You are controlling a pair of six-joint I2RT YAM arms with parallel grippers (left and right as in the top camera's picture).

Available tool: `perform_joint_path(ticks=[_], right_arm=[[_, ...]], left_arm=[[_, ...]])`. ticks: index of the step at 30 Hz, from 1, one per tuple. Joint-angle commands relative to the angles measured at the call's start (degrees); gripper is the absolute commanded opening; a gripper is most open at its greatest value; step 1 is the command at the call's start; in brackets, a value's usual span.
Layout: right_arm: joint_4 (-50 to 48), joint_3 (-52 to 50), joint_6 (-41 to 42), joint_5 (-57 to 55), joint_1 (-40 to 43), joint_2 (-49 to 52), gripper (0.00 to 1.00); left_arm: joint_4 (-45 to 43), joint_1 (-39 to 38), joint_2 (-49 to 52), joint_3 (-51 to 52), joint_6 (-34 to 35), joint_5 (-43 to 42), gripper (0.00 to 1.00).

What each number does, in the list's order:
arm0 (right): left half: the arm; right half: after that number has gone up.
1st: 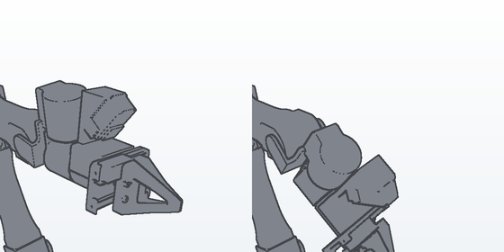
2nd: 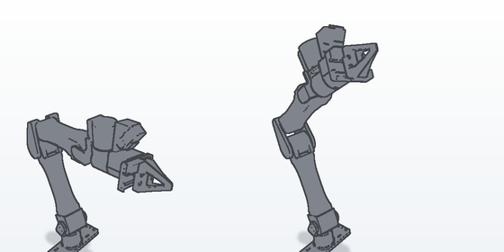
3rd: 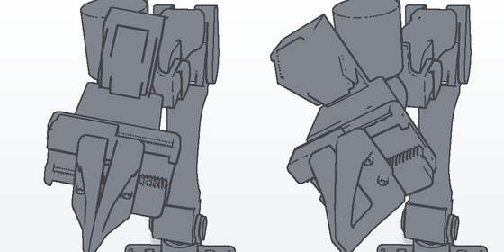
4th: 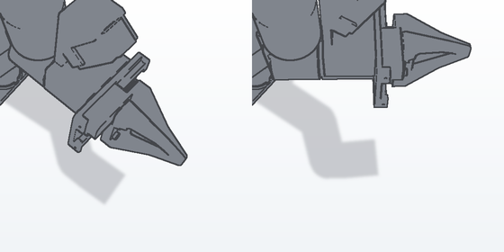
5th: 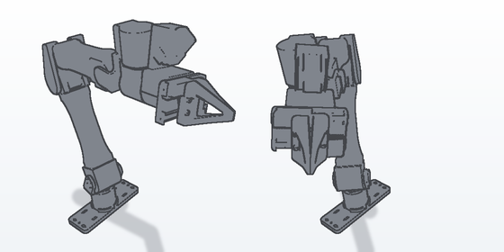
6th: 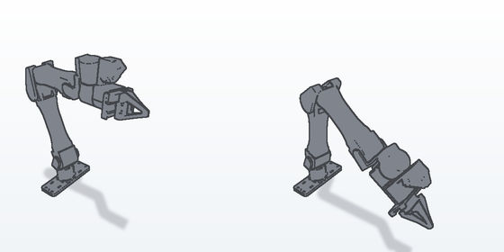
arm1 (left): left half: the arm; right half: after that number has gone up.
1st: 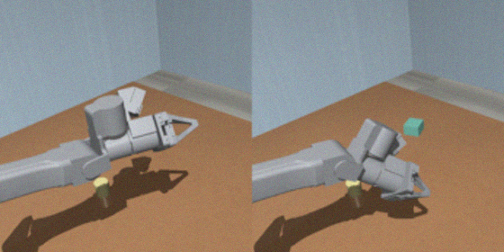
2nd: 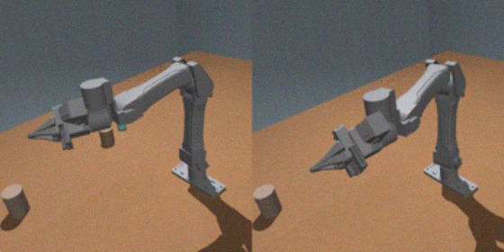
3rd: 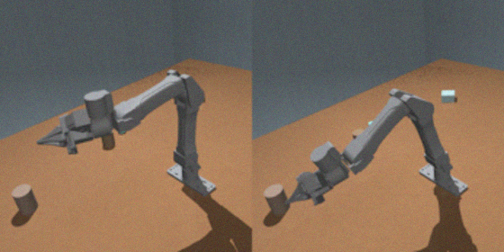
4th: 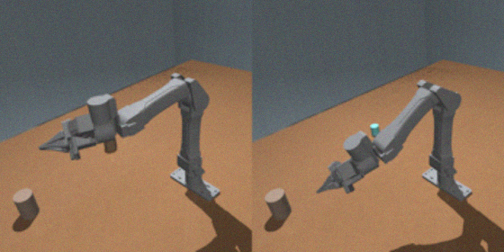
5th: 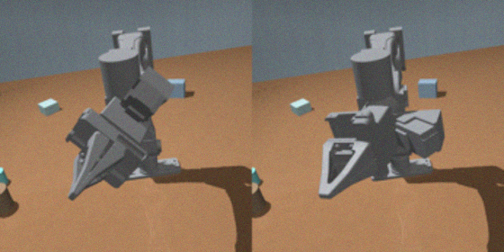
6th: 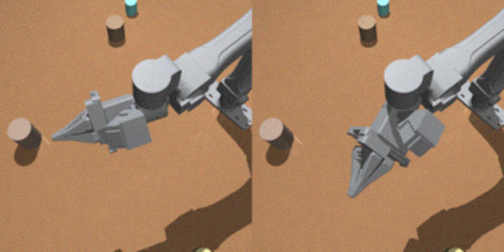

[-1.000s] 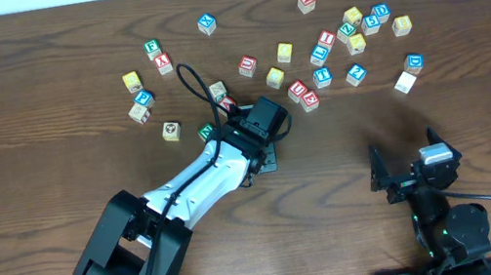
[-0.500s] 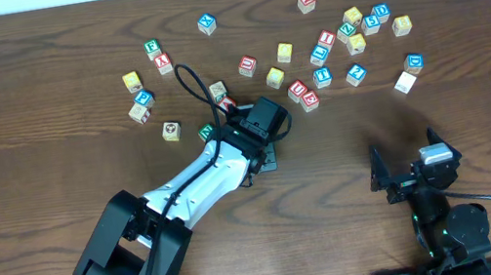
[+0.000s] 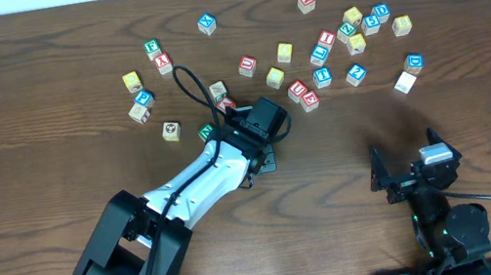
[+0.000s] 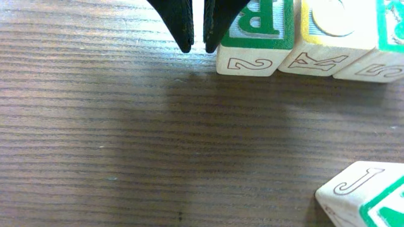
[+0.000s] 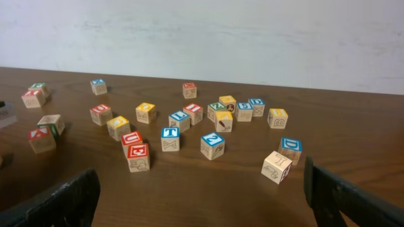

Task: Spell out ROBOT

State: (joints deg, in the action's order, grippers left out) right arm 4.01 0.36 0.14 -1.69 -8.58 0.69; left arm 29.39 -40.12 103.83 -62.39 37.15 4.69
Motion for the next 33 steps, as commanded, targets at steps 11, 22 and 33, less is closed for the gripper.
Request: perform_joint_path(ticks=[11, 22, 33], right_arm=[[0.2, 0.0, -0.6, 0.2, 0.3, -0.3, 0.99], [0.2, 0.0, -0.6, 0.2, 0.3, -0.3, 0.99], [0.2, 0.0, -0.6, 0.2, 0.3, -0.3, 0.99]], left_arm=[[1.0, 0.4, 0.3, -1.2, 2.6, 1.1, 0.07], [1.7, 0.4, 0.3, -1.2, 2.6, 1.1, 0.08], [3.1, 0.4, 0.3, -1.2, 2.3, 1.2, 0.07]])
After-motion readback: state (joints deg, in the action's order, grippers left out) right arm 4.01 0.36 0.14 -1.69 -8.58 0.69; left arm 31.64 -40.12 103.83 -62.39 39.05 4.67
